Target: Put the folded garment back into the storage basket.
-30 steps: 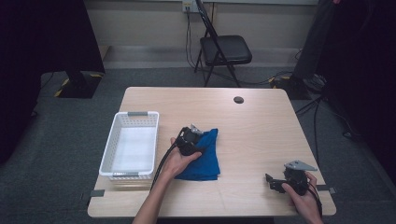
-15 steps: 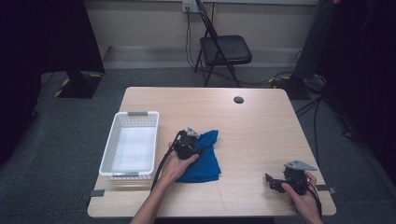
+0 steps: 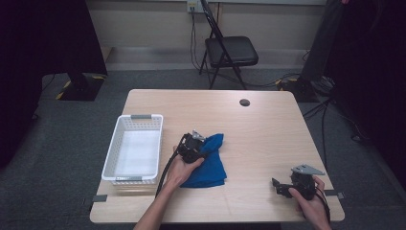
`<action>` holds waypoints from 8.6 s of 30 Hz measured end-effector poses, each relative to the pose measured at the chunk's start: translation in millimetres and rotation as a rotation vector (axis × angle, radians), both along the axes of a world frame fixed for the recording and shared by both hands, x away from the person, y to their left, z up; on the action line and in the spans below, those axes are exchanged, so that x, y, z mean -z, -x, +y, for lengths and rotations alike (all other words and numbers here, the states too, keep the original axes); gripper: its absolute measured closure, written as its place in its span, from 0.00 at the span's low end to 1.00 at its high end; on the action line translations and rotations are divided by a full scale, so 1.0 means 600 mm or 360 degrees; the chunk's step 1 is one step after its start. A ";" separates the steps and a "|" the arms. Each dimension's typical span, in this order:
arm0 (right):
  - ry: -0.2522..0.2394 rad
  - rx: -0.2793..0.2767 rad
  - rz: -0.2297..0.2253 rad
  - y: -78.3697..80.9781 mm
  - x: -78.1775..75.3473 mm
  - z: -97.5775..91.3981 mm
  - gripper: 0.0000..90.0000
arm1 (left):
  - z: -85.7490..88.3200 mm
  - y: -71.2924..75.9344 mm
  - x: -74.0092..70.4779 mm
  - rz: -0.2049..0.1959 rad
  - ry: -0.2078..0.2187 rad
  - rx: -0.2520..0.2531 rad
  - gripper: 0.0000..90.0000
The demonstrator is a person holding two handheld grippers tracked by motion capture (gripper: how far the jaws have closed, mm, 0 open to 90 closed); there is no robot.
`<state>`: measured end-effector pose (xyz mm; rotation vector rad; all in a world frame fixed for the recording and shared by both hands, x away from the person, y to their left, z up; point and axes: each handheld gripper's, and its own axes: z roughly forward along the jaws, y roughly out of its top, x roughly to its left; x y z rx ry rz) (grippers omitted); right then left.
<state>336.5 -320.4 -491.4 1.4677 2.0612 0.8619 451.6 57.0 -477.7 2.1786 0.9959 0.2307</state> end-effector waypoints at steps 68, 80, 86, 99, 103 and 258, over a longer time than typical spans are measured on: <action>0.0000 -0.0003 0.0000 0.000 0.000 0.000 0.09 | 0.015 0.030 -0.076 -0.0180 0.0167 0.0034 0.83; 0.0000 -0.0003 0.0000 0.000 0.000 0.000 0.09 | 0.014 0.038 -0.093 -0.0235 0.0167 0.0062 0.83; 0.0000 -0.0003 0.0000 0.000 0.000 0.000 0.09 | 0.018 0.041 -0.100 -0.0258 0.0172 0.0055 0.83; 0.0000 -0.0003 0.0000 0.000 0.000 0.000 0.09 | 0.025 0.045 -0.116 -0.0284 0.0185 0.0064 0.83; 0.0000 -0.0004 0.0000 0.000 0.000 0.000 0.09 | 0.027 0.047 -0.121 -0.0293 0.0195 0.0064 0.83; 0.0002 -0.0005 -0.0001 -0.001 0.000 0.000 0.09 | 0.189 0.104 -0.251 -0.0579 0.0334 -0.0089 0.83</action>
